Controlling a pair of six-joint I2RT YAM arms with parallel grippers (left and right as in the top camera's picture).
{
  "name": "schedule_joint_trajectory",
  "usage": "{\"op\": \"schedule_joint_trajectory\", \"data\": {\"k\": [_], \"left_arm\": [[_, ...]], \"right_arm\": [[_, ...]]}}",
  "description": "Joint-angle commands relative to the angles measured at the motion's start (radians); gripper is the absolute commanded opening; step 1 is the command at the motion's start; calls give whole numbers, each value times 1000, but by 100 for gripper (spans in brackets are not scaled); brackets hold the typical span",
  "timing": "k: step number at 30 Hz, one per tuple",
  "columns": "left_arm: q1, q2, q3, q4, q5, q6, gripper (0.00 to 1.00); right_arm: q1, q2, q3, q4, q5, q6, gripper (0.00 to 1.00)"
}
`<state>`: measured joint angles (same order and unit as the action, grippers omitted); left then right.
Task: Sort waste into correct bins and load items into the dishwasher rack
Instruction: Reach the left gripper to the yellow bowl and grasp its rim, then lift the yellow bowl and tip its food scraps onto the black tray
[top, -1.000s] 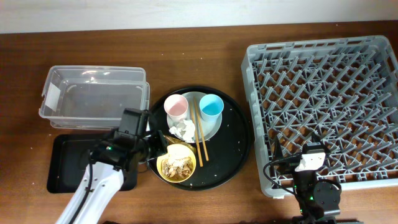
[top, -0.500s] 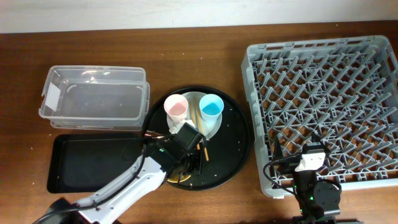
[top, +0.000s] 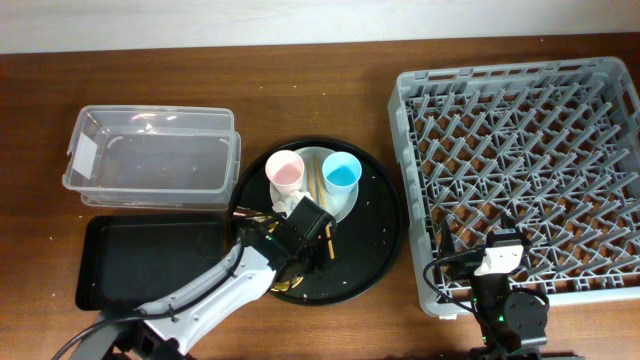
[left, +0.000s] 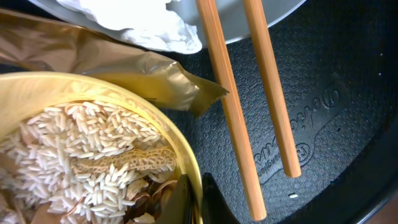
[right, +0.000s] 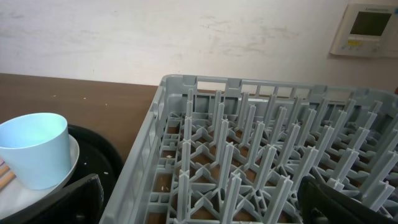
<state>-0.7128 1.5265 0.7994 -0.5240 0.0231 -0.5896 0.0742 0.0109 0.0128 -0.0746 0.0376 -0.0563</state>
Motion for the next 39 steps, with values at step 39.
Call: {"op": "schedule_joint_trajectory", "data": {"k": [39], "left_arm": [[1593,-283,-71,-294,1141,846,0]], "right_arm": [[-4,-7,-7,-2,13,6,99]]}}
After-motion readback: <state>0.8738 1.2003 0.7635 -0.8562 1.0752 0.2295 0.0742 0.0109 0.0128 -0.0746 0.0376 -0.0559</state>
